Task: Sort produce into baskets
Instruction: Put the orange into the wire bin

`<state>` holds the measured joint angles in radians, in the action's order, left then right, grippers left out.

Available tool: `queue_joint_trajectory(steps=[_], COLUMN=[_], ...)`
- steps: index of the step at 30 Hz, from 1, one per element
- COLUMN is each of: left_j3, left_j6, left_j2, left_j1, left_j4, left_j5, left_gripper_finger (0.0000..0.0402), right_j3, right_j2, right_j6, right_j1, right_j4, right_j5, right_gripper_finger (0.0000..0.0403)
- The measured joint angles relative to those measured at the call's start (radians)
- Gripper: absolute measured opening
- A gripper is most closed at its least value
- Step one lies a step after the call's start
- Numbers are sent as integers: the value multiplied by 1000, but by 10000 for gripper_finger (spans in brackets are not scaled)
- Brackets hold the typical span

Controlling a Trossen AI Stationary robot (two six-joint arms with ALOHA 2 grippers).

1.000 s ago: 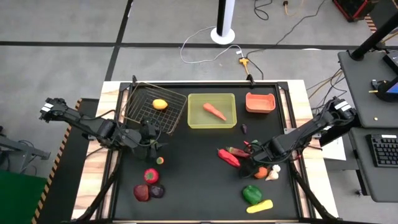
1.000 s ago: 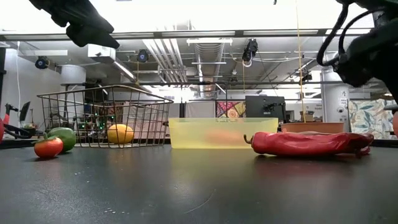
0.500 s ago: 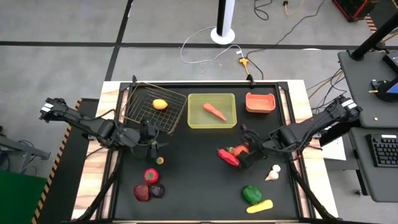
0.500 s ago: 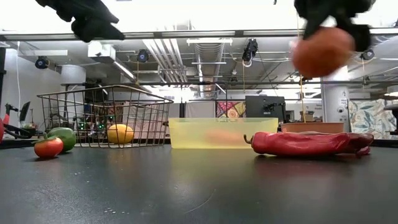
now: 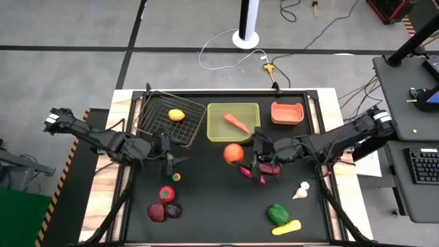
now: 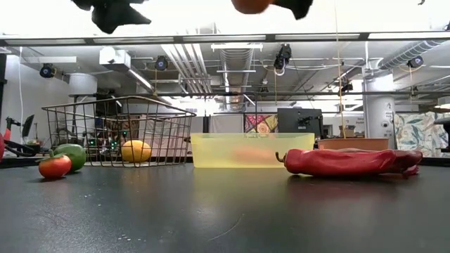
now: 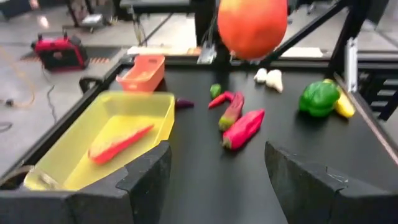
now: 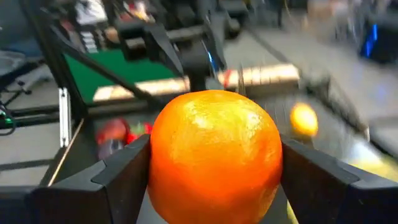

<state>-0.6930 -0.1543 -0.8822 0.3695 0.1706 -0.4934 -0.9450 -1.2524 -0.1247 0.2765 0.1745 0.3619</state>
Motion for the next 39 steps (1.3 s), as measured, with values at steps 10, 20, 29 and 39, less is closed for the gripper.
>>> queue_joint_trajectory(steps=[10, 20, 29, 39], left_j3=[27, 95, 114, 107], left_j6=[113, 120, 185, 225], left_j2=[-73, -134, -206, -303], left_j1=[0, 1, -1, -13], left_j4=[-211, -425, -610, -742], left_j5=[6, 140, 138, 149], left_gripper_finger=[241, 292, 316, 316], right_j3=[19, 19, 17, 17], right_j2=[-207, -295, -319, -320], right_j6=[249, 308, 323, 327], right_j1=[-25, -43, -51, -54], right_j4=[433, 589, 632, 630], right_j5=[-108, -134, -163, -166], right_gripper_finger=[301, 302, 302, 302])
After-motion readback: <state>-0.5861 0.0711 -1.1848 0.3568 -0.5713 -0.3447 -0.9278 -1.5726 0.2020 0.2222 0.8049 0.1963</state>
